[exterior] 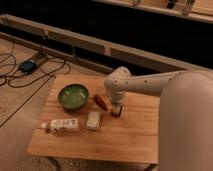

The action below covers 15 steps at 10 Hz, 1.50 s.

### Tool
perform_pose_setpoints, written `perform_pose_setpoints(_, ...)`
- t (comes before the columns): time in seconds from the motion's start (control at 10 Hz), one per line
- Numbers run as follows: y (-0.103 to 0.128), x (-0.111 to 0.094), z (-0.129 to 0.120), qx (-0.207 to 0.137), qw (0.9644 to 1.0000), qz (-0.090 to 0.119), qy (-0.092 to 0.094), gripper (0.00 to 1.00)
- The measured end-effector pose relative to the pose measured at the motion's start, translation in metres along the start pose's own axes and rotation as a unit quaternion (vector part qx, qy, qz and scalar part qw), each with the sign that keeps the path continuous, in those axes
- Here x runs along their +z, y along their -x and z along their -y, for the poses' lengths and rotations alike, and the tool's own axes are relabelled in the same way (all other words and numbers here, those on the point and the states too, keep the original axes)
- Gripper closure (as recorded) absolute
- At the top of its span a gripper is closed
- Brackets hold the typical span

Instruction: Place the eraser in the ceramic cup

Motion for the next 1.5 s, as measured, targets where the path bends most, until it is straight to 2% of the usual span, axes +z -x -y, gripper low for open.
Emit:
perform_pose_setpoints(0.2, -0.008, -0.021, -0.003, -0.001, 0.9999, 0.005, -0.011, 0.98)
perform_pose_setpoints(0.3, -0.011, -0.03, -0.005, -0.002, 0.9998, 0.007, -0.016, 1.0)
perform_pose_setpoints(0.5, -0.011, -0.047, -0.01, -0.002, 0.9996, 0.014, -0.023, 1.0)
perform_pose_setpoints(0.6, -0.017, -0.062, -0.011, 0.004, 0.9995, 0.016, -0.029, 1.0)
perform_pose_setpoints(0.9, -0.037, -0.104, -0.016, 0.029, 0.9991, 0.018, -0.026, 1.0)
perform_pose_setpoints(1.1, -0.05, -0.136, -0.019, 0.043, 0.9983, 0.02, -0.032, 1.0)
perform_pose_setpoints(1.3, -0.059, -0.159, -0.019, 0.055, 0.9975, 0.026, -0.036, 1.0)
perform_pose_setpoints(1.5, -0.057, -0.171, -0.019, 0.058, 0.9972, 0.027, -0.038, 1.0)
